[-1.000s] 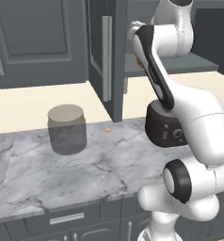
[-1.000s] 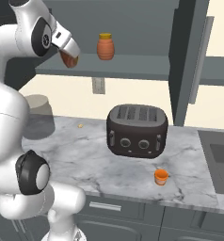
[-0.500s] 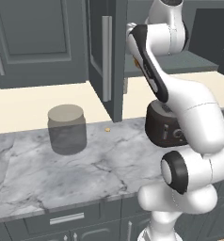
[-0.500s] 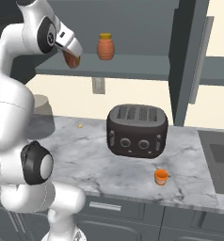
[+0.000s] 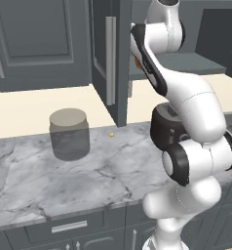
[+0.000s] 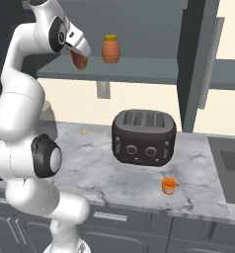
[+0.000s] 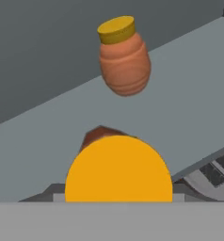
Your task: Pick the jam and honey bottle from the counter and place them in the cabinets closest to them.
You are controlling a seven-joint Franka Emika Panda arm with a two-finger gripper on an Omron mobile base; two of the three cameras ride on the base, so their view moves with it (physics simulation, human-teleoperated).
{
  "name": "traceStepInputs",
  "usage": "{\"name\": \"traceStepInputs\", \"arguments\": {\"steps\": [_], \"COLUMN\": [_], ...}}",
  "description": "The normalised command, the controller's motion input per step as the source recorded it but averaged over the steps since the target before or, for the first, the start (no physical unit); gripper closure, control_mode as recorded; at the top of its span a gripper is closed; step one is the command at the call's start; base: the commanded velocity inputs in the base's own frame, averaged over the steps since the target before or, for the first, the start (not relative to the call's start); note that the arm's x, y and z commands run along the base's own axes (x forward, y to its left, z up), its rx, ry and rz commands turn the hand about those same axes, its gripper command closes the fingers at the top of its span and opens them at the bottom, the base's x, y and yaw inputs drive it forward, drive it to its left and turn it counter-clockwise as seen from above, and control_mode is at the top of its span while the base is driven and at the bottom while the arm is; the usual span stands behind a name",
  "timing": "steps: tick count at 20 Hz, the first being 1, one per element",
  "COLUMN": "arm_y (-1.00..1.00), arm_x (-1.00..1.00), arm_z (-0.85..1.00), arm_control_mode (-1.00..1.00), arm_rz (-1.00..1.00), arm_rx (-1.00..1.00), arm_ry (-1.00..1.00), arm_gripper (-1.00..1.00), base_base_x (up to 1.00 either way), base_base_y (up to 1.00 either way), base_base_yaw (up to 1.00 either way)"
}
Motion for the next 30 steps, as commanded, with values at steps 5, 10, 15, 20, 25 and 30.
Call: {"name": "traceStepInputs", "arguments": {"steps": [5,10,15,20,25,30], "arm_y": [0.04,0.04,0.00,0.00,0.00,-0.01], "arm_x": [0.47,0.37,0.20,0.18,0.12,-0.09], "arm_z": [0.00,-0.02,-0.06,-0.06,-0.02,0.00], "arm_control_mode": [-1.00,-1.00,-1.00,-1.00,-1.00,-1.00], "arm_rz": [0.00,0.00,0.00,0.00,0.00,0.00], "arm_rx": [0.00,0.00,-0.01,0.00,0.00,0.00], "arm_ry": [0.00,0.00,0.00,0.00,-0.01,-0.01], "arm_gripper": [1.00,1.00,1.00,-1.00,-1.00,-1.00], "base_base_x": [0.00,0.00,0.00,0.00,0.00,0.00], "base_base_y": [0.00,0.00,0.00,0.00,0.00,0.00], "base_base_yaw": [0.00,0.00,0.00,0.00,0.00,0.00]}}
